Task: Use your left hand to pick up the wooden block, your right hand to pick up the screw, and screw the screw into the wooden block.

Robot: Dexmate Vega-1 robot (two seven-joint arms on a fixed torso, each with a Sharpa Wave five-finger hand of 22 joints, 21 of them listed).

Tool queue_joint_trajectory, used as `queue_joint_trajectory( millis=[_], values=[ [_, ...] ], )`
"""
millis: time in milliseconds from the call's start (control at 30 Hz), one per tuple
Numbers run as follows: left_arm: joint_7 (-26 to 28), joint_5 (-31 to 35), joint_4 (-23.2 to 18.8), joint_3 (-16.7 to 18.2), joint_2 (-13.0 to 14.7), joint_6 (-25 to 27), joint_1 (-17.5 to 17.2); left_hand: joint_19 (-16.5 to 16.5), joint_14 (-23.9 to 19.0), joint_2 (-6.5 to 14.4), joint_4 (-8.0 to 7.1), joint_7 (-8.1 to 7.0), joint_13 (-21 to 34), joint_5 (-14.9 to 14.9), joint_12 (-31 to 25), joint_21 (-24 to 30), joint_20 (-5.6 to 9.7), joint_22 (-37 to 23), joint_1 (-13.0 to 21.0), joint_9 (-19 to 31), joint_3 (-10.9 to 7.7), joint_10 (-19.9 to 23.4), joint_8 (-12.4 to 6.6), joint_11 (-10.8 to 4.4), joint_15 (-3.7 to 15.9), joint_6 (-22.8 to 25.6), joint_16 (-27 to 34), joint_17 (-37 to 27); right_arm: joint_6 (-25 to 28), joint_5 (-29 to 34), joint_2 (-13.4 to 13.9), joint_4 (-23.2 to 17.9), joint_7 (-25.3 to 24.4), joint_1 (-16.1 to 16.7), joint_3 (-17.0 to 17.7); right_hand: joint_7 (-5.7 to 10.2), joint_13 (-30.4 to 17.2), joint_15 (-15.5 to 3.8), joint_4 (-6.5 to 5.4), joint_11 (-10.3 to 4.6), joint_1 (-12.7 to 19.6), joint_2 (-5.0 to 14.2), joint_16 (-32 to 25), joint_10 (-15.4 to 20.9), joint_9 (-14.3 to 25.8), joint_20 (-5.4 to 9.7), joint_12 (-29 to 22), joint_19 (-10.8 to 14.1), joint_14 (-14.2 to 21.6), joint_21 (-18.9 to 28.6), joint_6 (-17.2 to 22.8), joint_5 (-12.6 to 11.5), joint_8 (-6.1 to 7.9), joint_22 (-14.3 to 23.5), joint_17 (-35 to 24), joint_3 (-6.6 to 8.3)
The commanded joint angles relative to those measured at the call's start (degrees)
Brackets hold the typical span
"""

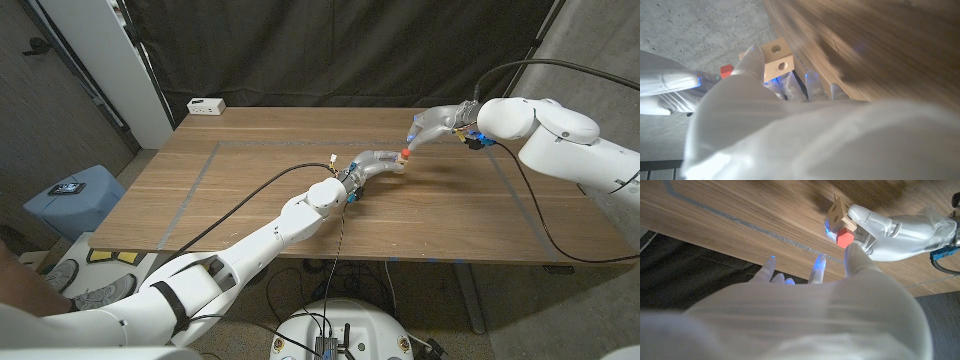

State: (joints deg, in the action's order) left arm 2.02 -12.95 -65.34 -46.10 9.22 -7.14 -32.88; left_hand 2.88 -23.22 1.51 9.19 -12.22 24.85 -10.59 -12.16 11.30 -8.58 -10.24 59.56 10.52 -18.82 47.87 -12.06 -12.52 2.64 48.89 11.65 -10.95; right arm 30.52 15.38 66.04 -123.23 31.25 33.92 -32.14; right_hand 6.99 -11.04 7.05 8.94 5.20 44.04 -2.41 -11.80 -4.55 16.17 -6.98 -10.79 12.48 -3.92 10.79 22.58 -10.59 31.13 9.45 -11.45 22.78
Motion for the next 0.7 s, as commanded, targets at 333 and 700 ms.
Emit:
queue_joint_trajectory(
  millis=[333,700],
  values=[
    [-0.4,-0.4,1.5,-0.1,-0.6,0.0,0.9,0.1,0.2,-0.1,-0.42,-0.15,0.3,0.1,-0.4,0.3,-0.05,-0.2,-0.3,0.3,-0.27,0.4,0.35,-0.2,3.7,-0.8,-0.1,-0.2,-0.8,4.6,-0.8,-0.2,2.2,-0.5,-2.1,0.86,-0.3,0.61,0.41,0.13,0.4,-1.8,0.8,-3.5,-1.2,-0.87,0.4,-0.9,-2.0,-0.2,-5.7,0.1,-3.32,0.2,-0.1,0.46],
    [-0.7,-0.3,2.3,-0.2,-1.0,-0.6,1.3,0.1,0.2,0.2,-0.71,0.13,0.4,0.3,-0.3,0.3,-0.11,-0.2,-0.7,0.4,-0.16,0.1,0.5,-0.2,3.57,-1.2,0.1,-0.3,-0.5,7.7,-1.2,-0.7,0.7,1.1,-2.0,1.25,-0.3,0.57,0.42,-0.16,0.3,-2.48,0.9,-4.5,-1.5,-1.11,0.4,-1.1,-2.7,-0.2,-6.8,-0.1,-4.11,0.2,-0.1,0.42]
  ],
)
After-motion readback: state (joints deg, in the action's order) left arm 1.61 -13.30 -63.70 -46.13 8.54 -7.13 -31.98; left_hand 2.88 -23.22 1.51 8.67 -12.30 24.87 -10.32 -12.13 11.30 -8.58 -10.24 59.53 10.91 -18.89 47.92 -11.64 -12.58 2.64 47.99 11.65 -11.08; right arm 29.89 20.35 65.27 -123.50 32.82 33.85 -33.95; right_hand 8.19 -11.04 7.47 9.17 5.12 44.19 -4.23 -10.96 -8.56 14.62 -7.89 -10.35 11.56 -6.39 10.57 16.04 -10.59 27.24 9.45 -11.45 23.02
